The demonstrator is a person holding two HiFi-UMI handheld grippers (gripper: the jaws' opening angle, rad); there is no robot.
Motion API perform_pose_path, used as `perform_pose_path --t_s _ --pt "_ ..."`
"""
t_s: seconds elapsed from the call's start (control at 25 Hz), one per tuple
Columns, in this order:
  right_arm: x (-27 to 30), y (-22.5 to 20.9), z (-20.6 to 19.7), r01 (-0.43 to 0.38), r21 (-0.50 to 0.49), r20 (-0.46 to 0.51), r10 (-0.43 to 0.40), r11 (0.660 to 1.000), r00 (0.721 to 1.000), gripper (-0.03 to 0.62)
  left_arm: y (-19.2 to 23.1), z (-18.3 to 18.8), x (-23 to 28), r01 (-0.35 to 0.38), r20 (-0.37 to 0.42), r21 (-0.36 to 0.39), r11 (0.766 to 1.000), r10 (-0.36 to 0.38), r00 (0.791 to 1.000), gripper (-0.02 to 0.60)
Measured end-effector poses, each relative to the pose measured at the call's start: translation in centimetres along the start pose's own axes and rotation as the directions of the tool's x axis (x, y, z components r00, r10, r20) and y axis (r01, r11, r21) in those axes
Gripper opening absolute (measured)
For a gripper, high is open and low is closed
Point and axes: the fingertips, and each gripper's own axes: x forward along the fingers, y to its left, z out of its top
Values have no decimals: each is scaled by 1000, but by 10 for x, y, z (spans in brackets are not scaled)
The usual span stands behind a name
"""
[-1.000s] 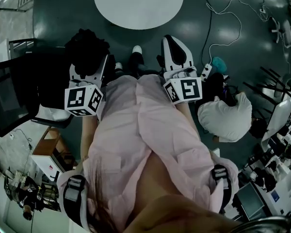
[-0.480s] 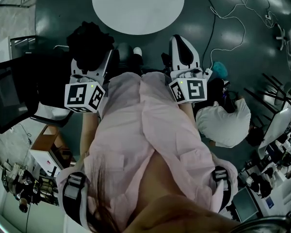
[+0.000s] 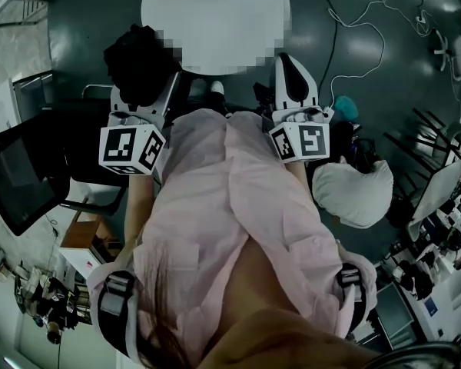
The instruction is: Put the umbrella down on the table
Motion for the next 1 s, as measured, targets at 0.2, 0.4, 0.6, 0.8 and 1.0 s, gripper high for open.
perform_pose_path --t_s 0.2,0.4,0.6,0.8,1.0 --pt "33 -1 13 33 7 -3 -33 999 999 34 19 18 29 38 -33 13 999 -37 999 319" --pt "56 -13 10 101 7 -43 -101 995 994 34 32 22 56 75 -73 2 997 -74 995 319" --pt "58 -12 3 136 3 -71 -136 991 988 34 41 13 62 90 -100 -29 995 -93 991 319" --pt "60 -15 0 146 5 -84 -145 989 986 34 43 8 63 80 -113 -41 996 -84 990 319" --pt "68 -17 3 119 5 -80 -118 993 990 34 43 11 64 52 -103 -39 998 -56 993 319"
